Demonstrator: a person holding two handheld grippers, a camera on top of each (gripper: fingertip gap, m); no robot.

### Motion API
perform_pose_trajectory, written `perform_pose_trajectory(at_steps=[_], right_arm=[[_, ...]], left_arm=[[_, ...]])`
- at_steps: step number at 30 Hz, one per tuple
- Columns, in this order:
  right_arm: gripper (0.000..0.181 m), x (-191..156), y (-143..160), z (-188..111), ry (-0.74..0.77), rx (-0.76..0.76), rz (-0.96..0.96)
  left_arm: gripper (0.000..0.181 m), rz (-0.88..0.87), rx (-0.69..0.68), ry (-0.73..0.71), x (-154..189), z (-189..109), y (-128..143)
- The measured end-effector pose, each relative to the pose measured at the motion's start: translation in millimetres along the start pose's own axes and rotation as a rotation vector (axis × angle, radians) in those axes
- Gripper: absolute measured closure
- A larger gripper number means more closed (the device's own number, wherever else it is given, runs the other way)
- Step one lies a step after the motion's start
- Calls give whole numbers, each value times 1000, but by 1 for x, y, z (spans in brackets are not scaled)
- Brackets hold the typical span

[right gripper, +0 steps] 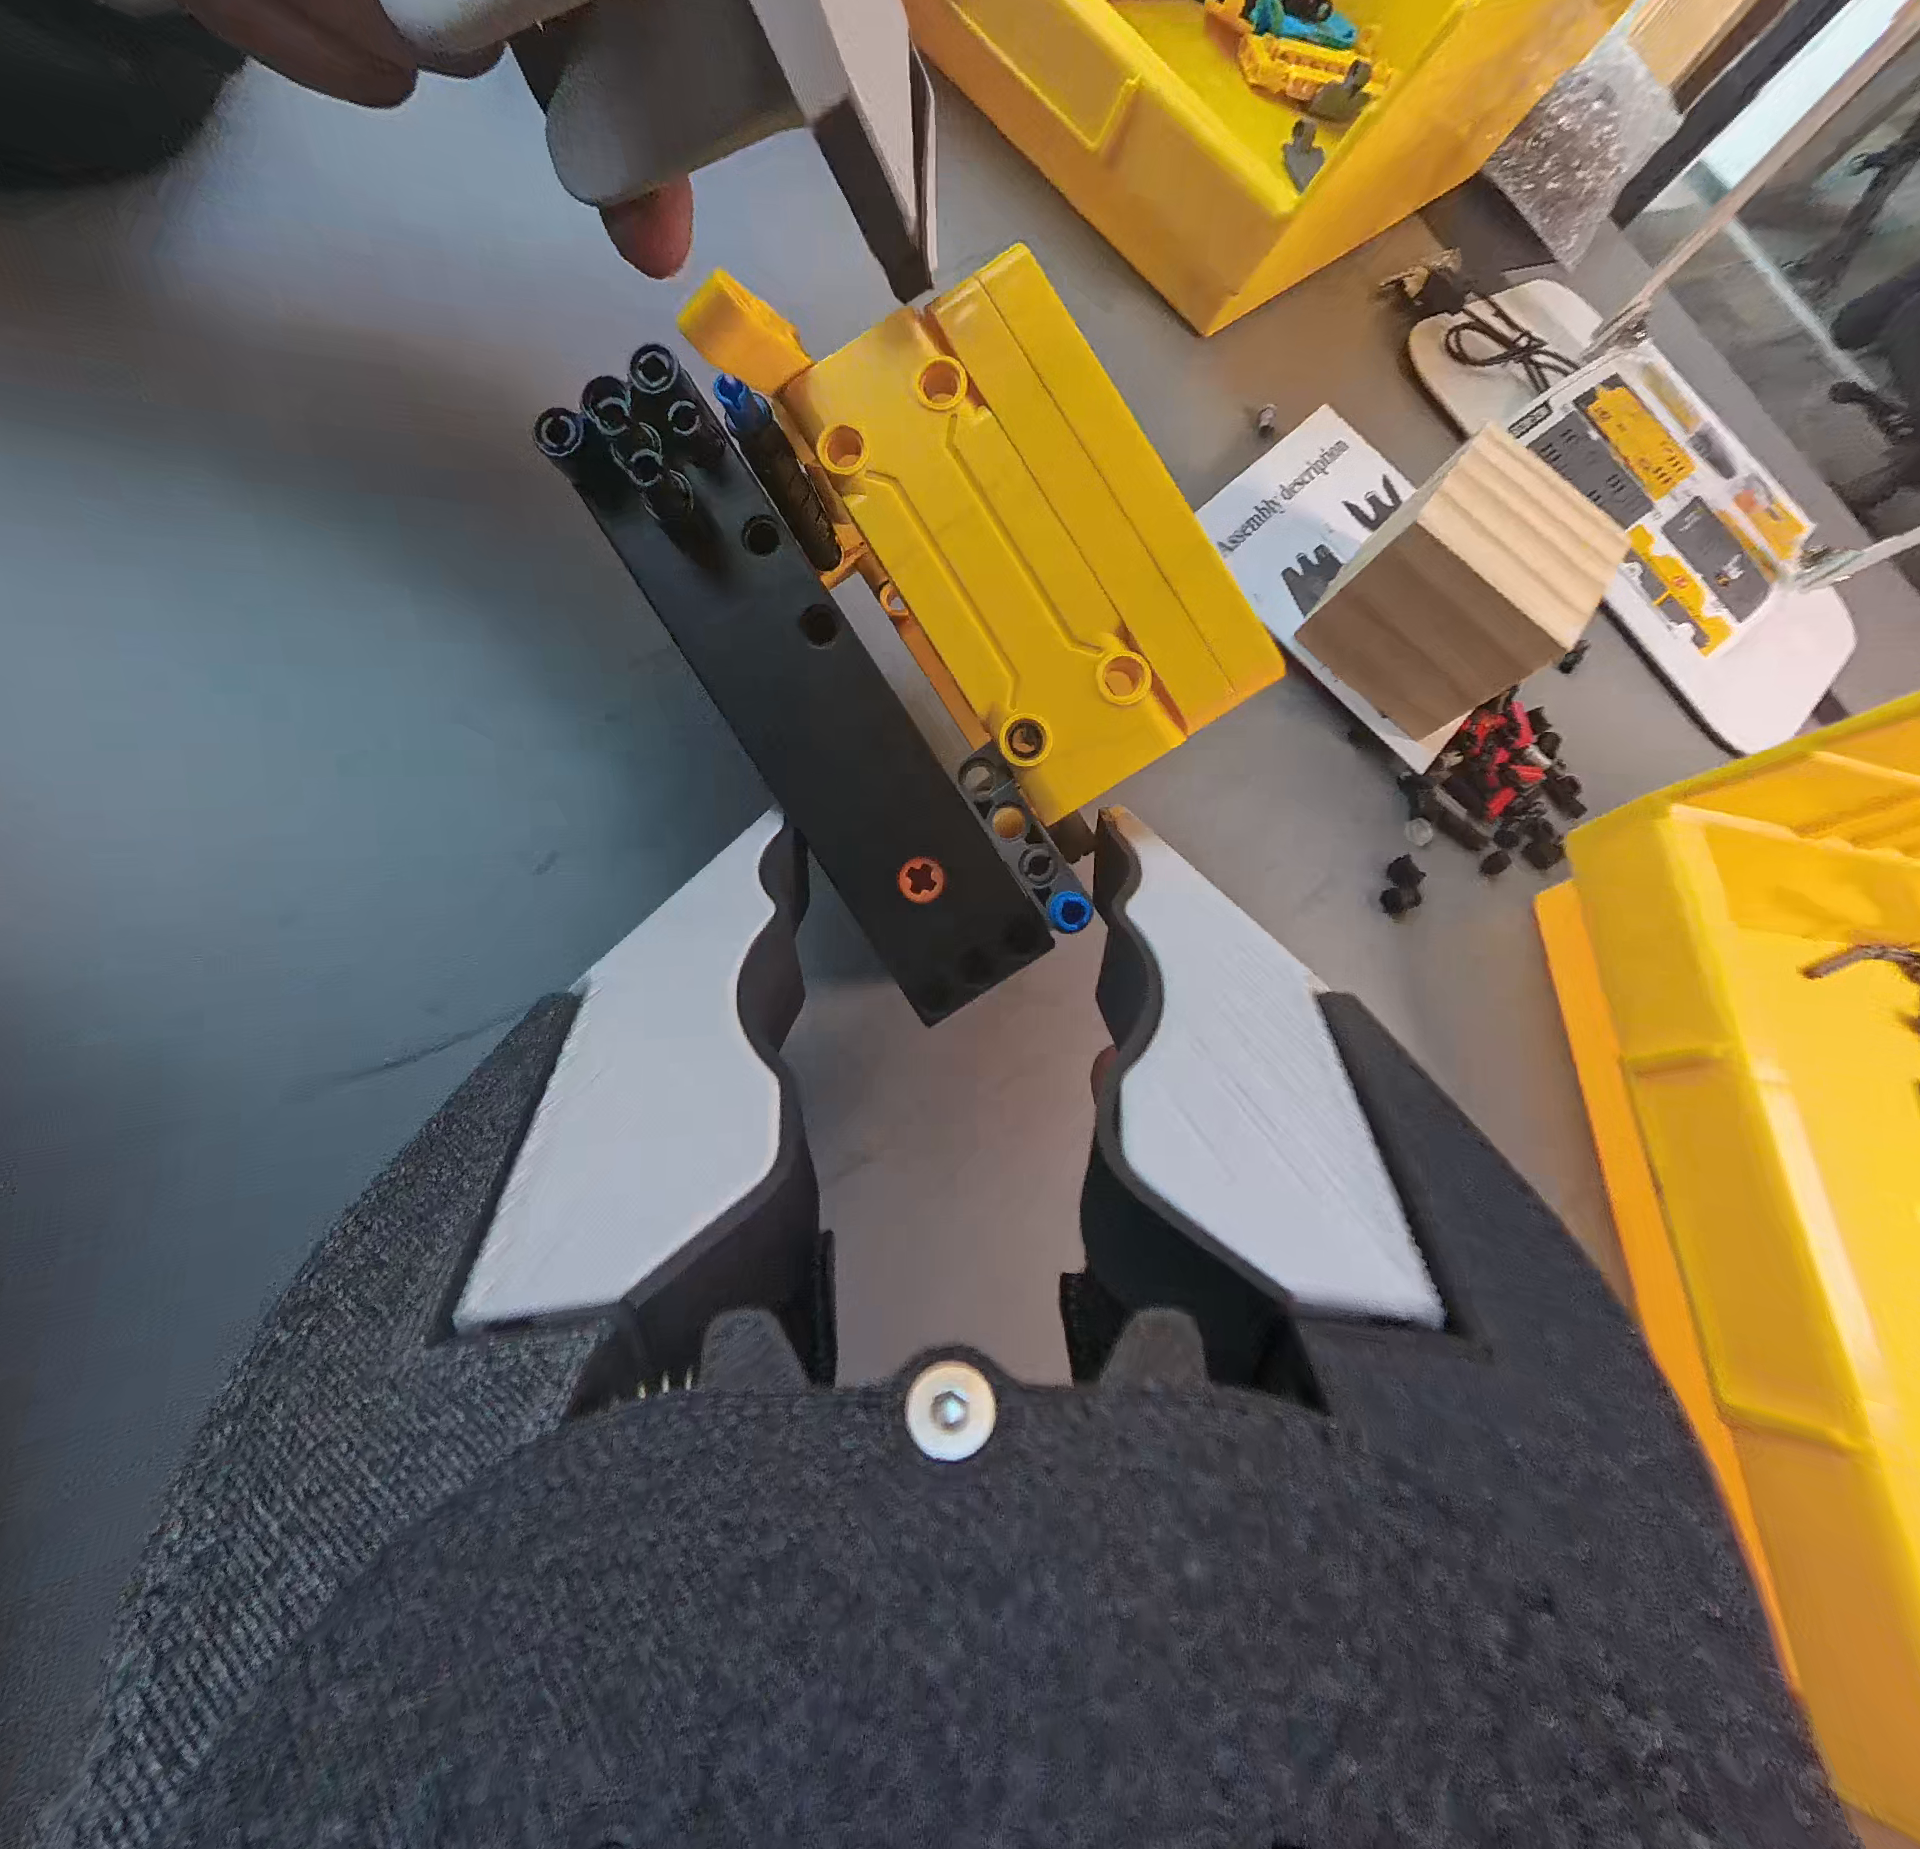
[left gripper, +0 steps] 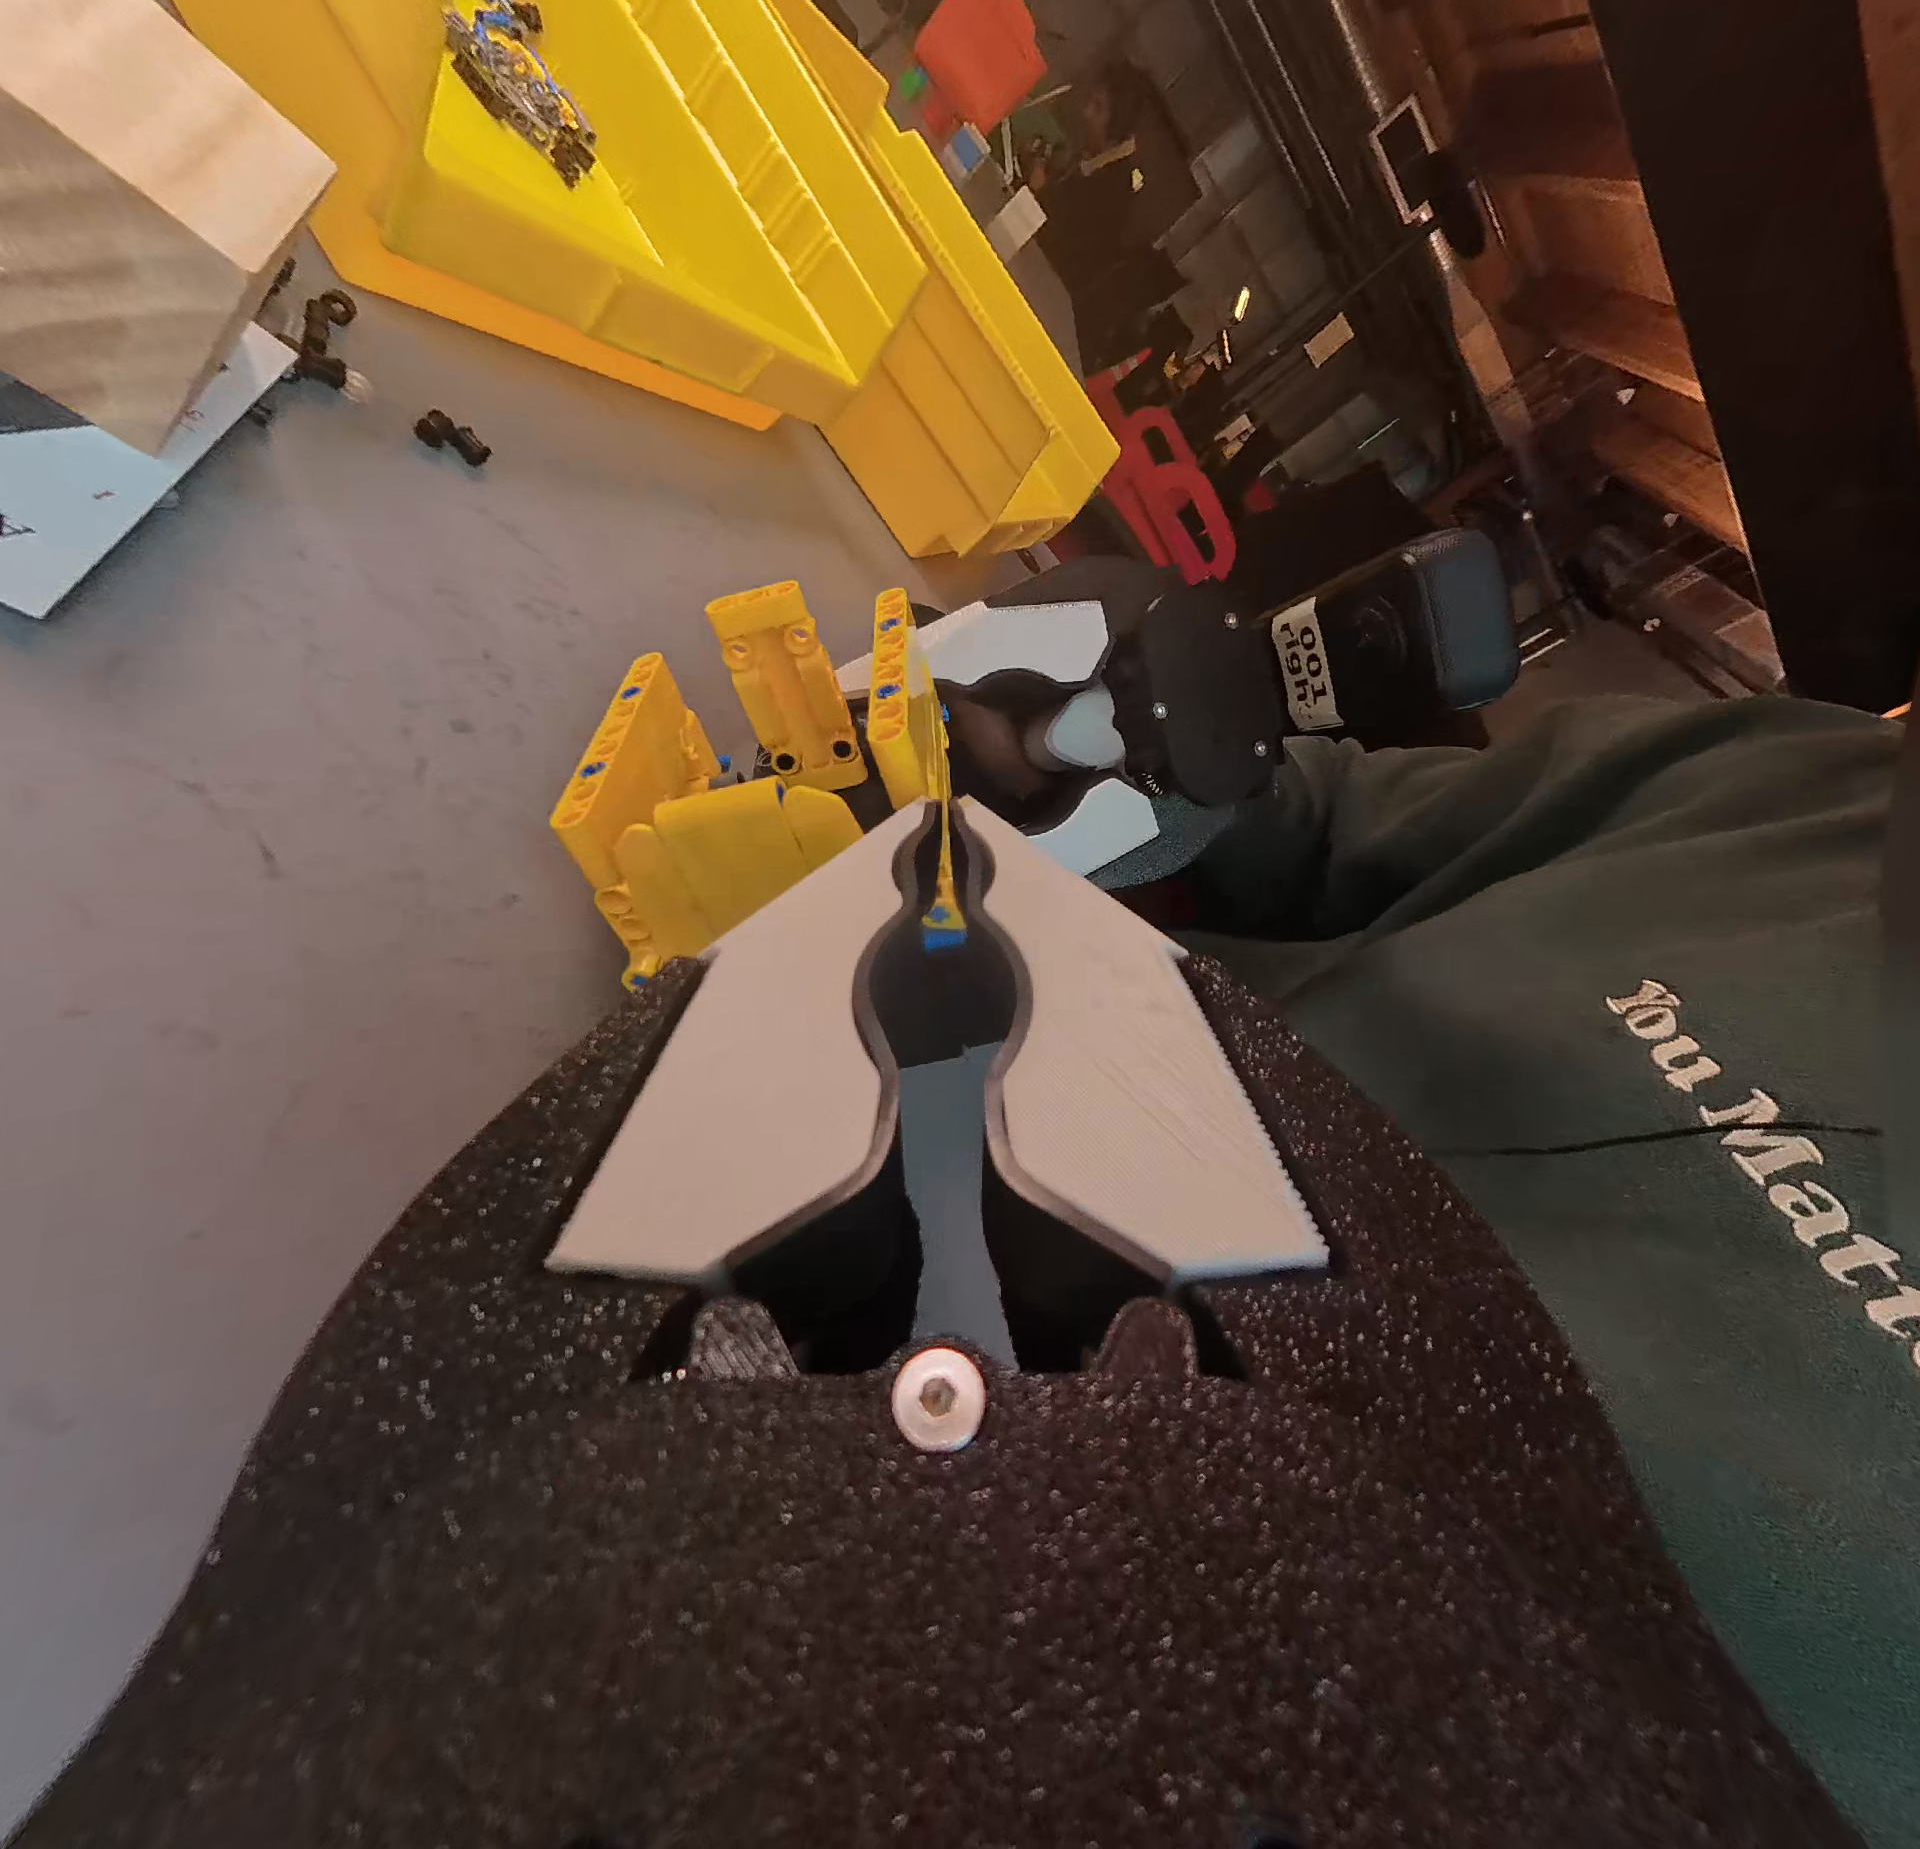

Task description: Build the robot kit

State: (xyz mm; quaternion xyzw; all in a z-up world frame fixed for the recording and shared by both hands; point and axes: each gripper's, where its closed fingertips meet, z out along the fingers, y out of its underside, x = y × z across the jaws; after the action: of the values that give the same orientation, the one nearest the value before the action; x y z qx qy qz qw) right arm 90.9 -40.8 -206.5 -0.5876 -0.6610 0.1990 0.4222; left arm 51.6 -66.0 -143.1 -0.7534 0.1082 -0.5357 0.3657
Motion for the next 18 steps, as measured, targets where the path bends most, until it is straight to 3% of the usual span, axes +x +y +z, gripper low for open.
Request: perform_pose_trajectory(at_steps=[5, 11, 18], right_arm=[[127, 7, -1, 6, 99, -13, -100], [128, 9, -3, 11, 111, -23, -114], [127, 10, -7, 17, 99, -25, -87]], left_arm=[[167, 104, -13, -77, -6, -10, 6], [152, 28, 46, -105, -5, -11, 16], [161, 51, 61, -185, -11, -10, 14]])
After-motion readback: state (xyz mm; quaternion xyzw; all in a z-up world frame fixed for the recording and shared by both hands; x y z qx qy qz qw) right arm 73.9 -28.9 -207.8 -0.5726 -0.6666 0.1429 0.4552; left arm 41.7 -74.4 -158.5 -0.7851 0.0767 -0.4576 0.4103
